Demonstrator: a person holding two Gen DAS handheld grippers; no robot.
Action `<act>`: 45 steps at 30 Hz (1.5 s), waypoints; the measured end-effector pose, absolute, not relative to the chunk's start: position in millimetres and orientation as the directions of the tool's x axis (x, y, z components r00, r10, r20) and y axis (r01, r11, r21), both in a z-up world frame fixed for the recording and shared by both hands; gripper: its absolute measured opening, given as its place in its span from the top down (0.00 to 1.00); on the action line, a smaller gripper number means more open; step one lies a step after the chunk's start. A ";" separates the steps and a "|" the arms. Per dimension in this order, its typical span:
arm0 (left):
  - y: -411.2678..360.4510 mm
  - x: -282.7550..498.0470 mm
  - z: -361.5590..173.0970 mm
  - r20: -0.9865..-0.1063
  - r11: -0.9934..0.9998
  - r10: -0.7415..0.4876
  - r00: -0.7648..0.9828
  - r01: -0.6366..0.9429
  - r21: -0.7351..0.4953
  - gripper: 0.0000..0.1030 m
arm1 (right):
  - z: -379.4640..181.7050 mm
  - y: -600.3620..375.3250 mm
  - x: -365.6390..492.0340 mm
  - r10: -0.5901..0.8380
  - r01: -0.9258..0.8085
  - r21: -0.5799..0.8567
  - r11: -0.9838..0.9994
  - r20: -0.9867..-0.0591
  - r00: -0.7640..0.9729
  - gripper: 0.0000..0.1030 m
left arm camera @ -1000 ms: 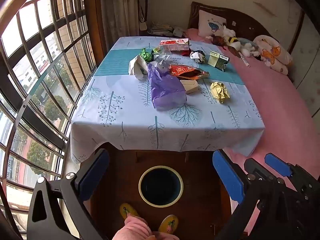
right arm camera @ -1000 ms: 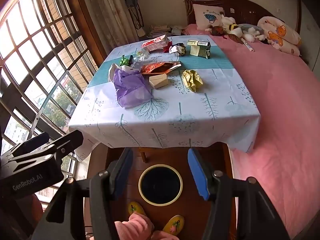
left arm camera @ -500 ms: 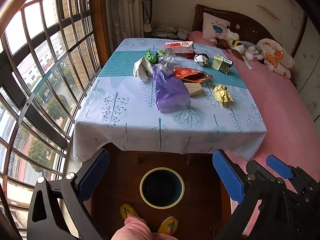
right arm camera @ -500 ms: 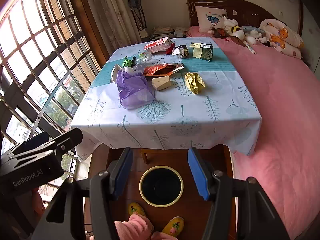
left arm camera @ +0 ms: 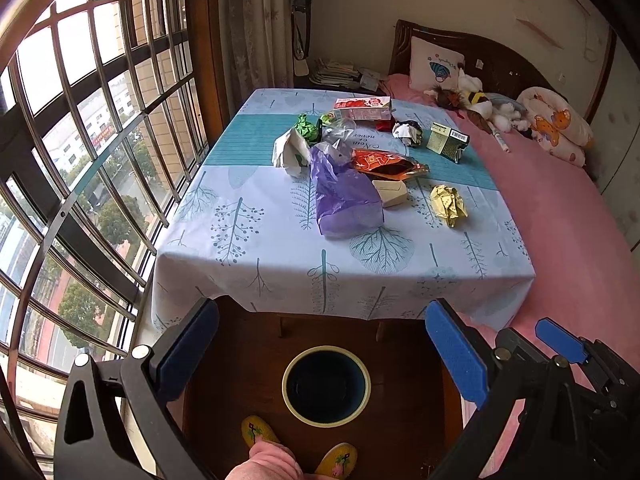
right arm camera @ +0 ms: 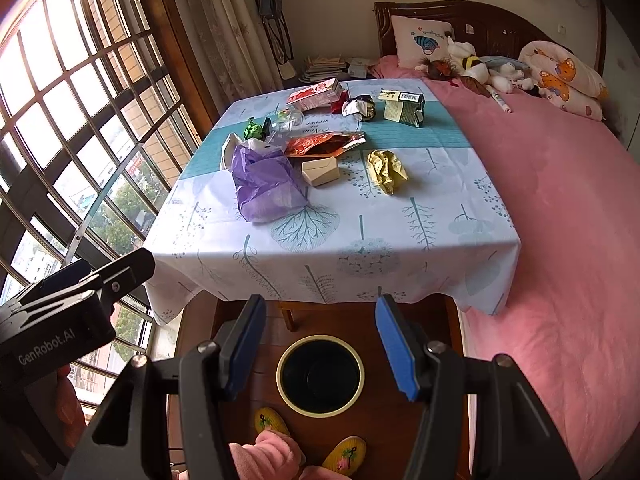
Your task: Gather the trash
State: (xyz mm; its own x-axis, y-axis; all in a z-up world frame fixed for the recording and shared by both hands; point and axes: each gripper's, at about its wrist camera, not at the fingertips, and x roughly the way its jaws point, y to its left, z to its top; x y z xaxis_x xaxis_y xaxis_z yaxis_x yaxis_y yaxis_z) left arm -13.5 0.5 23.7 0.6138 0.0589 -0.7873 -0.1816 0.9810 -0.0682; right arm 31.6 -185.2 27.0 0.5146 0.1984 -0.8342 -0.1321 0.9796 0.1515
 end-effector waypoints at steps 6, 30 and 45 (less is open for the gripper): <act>-1.0 -14.6 27.1 -0.773 0.981 0.075 0.630 -0.184 -0.055 0.01 | 31.6 -186.4 32.7 0.202 -0.142 0.149 0.979 -0.830 0.521 0.44; -2.6 -18.7 35.0 -0.751 0.982 0.081 0.655 -0.181 -0.053 0.01 | 32.1 -186.0 30.3 0.207 -0.145 0.153 0.977 -0.825 0.526 0.44; -1.7 -16.7 32.1 -0.771 0.978 0.093 0.629 -0.205 -0.049 0.01 | 32.1 -186.1 31.3 0.214 -0.149 0.158 0.976 -0.823 0.526 0.44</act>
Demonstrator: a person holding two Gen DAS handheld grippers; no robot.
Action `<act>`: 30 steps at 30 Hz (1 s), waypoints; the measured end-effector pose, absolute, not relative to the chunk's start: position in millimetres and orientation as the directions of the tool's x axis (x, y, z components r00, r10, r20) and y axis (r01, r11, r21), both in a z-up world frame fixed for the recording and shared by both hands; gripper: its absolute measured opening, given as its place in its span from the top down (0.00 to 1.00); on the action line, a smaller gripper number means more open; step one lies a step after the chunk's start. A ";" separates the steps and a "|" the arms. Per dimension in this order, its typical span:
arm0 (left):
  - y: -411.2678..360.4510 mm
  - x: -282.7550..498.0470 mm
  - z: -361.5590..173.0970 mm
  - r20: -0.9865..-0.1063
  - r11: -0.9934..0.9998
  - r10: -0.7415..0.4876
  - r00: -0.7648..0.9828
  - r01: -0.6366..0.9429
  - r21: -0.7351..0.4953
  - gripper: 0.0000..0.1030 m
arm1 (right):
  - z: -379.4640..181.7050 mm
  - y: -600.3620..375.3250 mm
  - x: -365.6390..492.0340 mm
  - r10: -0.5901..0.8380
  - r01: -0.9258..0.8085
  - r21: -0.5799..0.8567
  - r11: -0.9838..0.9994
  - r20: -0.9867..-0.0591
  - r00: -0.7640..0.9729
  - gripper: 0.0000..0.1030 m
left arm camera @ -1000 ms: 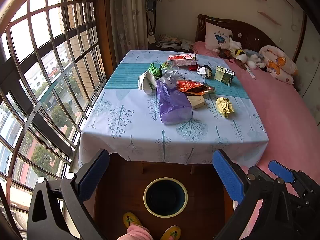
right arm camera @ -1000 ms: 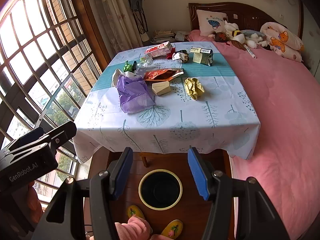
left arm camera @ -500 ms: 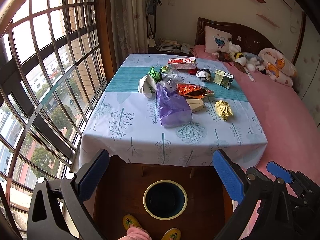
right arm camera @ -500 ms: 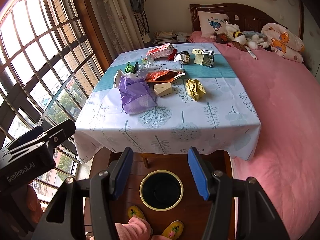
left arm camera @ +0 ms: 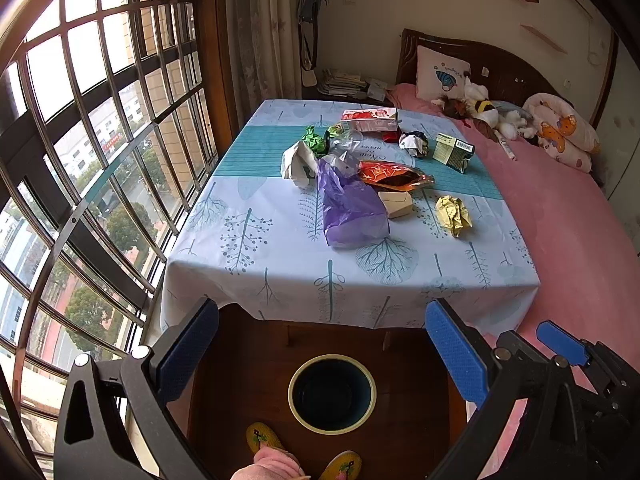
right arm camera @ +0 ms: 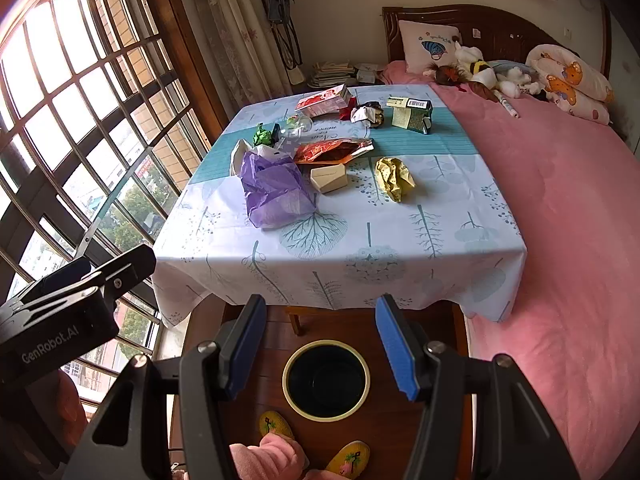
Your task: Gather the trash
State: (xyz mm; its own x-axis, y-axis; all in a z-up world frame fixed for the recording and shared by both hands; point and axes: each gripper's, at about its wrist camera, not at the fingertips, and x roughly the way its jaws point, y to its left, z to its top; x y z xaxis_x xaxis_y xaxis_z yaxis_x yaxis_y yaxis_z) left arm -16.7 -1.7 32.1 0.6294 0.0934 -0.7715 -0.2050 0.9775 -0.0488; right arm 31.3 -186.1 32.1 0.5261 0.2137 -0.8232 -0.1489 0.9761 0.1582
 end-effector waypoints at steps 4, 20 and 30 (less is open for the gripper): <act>-1.2 -16.2 33.1 -0.766 0.977 0.096 0.636 -0.208 -0.050 0.01 | 35.7 -182.2 35.5 0.219 -0.152 0.162 0.975 -0.819 0.531 0.44; -2.6 -13.6 47.8 -0.755 0.976 0.124 0.644 -0.217 -0.025 0.01 | 37.6 -179.7 50.5 0.291 -0.159 0.244 0.957 -0.800 0.524 0.44; 14.0 -8.8 55.0 -0.754 0.965 0.142 0.642 -0.259 -0.038 0.01 | 45.5 -183.3 51.7 0.338 -0.176 0.291 0.940 -0.742 0.579 0.38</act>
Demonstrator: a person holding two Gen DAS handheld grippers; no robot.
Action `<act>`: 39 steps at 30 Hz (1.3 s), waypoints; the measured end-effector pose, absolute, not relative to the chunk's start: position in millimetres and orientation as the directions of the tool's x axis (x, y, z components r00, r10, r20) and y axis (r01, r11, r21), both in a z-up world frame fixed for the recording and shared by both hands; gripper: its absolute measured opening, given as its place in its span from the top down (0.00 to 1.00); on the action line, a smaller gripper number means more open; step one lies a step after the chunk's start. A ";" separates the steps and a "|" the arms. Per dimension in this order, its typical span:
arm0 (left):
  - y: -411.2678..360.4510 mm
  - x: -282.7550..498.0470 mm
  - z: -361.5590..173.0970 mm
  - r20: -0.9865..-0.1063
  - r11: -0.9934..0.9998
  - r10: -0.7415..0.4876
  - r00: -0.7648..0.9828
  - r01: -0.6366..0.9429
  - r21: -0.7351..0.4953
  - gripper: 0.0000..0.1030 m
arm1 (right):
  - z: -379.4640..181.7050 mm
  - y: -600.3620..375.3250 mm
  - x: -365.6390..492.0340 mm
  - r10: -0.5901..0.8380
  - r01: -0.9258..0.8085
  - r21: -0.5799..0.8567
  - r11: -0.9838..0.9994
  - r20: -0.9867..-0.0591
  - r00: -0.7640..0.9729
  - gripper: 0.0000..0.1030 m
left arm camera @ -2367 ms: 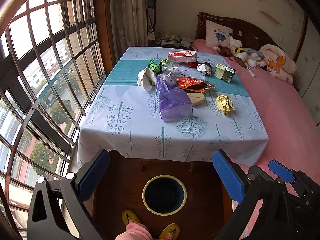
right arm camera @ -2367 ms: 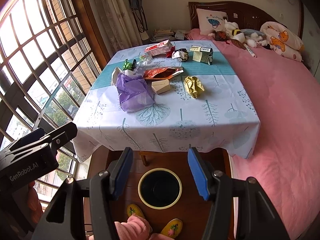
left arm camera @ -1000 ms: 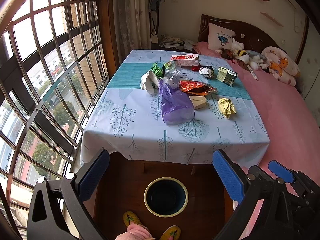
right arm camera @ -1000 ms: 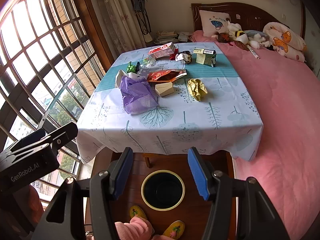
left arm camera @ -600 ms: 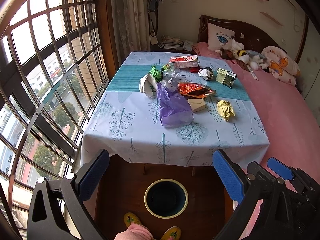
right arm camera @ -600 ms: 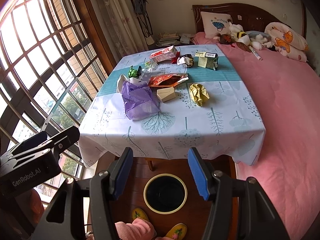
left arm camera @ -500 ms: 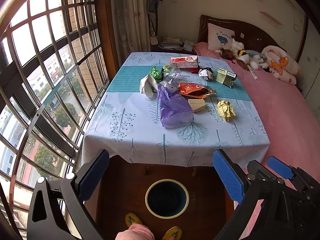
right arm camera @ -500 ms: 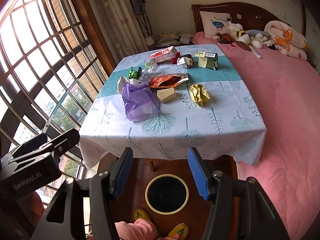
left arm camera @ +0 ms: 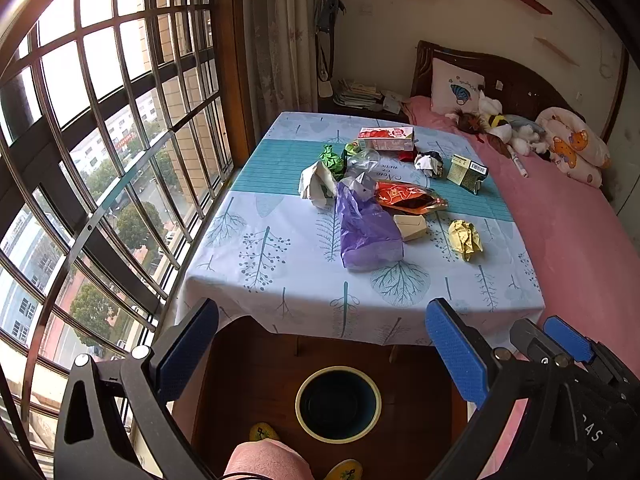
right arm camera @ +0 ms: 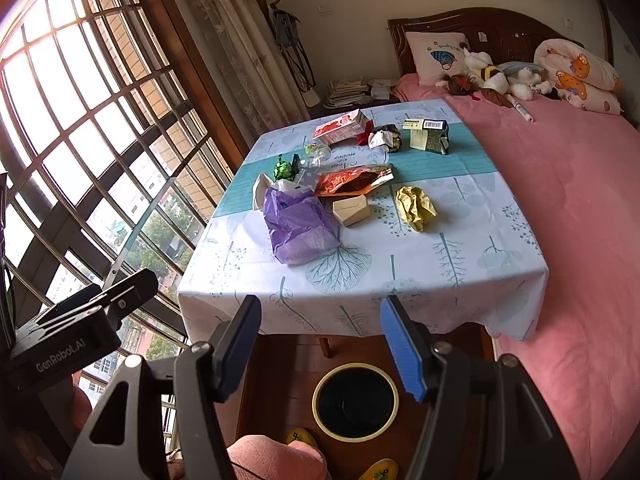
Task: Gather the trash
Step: 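Grasp the purple plastic bag with the right tool while the left tool grasps the white tissue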
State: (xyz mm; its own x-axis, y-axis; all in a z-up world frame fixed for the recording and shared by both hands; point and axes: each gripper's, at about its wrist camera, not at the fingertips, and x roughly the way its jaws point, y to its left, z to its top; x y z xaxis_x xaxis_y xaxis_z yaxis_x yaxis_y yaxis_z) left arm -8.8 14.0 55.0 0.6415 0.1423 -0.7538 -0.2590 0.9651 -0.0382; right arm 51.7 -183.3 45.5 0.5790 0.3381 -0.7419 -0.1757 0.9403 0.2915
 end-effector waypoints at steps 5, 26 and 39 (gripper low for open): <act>27.4 9.9 50.4 -0.755 0.963 0.149 0.639 -0.267 -0.036 0.01 | 40.0 -168.1 69.6 0.332 -0.202 0.263 0.943 -0.753 0.568 0.37; 133.1 215.5 9.0 -0.843 1.000 -0.006 0.538 -0.010 -0.013 0.01 | -43.0 -48.9 247.3 0.255 -0.068 0.250 0.966 -0.874 0.414 0.37; 175.4 329.1 -42.9 -0.913 0.995 -0.095 0.397 0.054 -0.081 0.01 | -95.2 -11.7 298.7 0.073 -0.001 0.077 0.997 -0.935 0.348 0.34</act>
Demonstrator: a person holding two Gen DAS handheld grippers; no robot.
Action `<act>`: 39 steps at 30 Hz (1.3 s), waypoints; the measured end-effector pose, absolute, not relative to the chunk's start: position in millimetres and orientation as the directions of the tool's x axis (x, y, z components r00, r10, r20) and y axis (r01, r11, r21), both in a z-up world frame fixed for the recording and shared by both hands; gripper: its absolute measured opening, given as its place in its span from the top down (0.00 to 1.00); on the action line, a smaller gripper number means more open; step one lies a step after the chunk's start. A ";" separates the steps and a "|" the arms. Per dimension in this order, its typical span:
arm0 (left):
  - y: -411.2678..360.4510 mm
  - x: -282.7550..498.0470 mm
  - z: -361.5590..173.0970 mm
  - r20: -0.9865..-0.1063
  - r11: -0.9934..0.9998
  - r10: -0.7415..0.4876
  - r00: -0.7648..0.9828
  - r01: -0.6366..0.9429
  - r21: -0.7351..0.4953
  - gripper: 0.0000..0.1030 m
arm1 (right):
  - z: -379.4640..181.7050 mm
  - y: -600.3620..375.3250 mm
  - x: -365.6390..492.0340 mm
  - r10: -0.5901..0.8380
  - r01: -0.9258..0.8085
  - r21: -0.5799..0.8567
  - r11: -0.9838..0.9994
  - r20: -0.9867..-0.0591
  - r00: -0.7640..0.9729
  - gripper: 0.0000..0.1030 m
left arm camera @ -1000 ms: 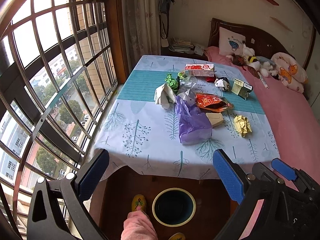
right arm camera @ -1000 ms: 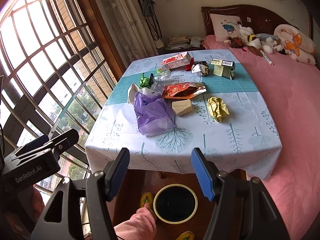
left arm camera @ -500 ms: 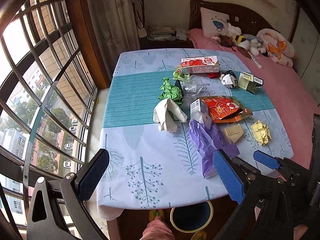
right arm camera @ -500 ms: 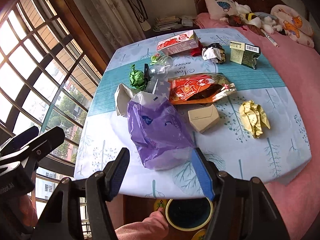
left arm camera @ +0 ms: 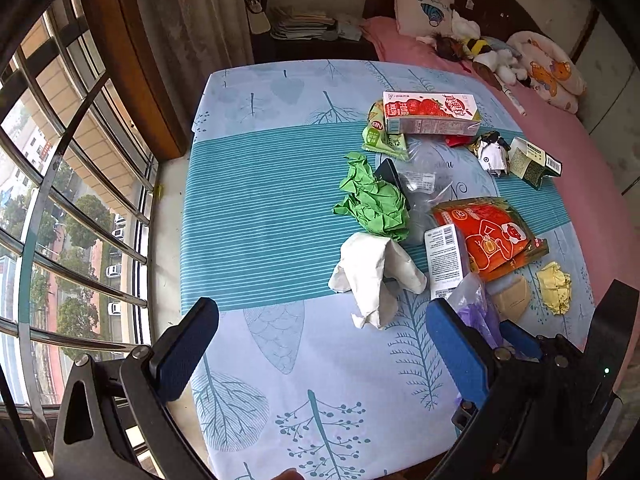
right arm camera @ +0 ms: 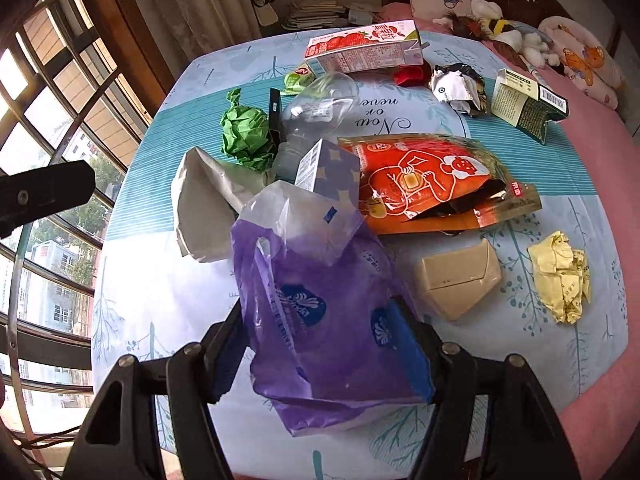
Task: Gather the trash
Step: 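Grasp the purple plastic bag with the right tool while the left tool grasps the white tissue, then carry the purple bag and white tissue down over the bin and release both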
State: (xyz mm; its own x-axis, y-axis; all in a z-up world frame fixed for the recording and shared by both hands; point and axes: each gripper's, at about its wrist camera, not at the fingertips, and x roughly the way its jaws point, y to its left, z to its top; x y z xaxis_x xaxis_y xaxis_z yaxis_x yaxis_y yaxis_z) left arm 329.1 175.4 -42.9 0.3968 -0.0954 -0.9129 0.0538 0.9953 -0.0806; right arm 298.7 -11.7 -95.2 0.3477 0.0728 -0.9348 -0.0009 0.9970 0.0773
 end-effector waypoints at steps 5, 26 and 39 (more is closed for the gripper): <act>169.2 359.6 -66.9 -0.945 0.992 -0.121 0.305 0.070 -0.105 0.01 | -98.1 -20.8 298.0 0.044 0.042 0.062 0.997 -0.937 0.346 0.44; 134.8 382.6 -141.3 -0.993 0.999 -0.022 0.117 0.037 -0.018 0.46 | -71.9 -59.1 279.9 0.141 0.127 0.209 0.970 -0.901 0.409 0.73; 118.5 298.8 -94.1 -0.973 0.999 -0.022 0.231 0.033 -0.015 0.62 | -42.8 -91.8 246.9 0.253 0.069 0.325 0.943 -0.838 0.483 0.75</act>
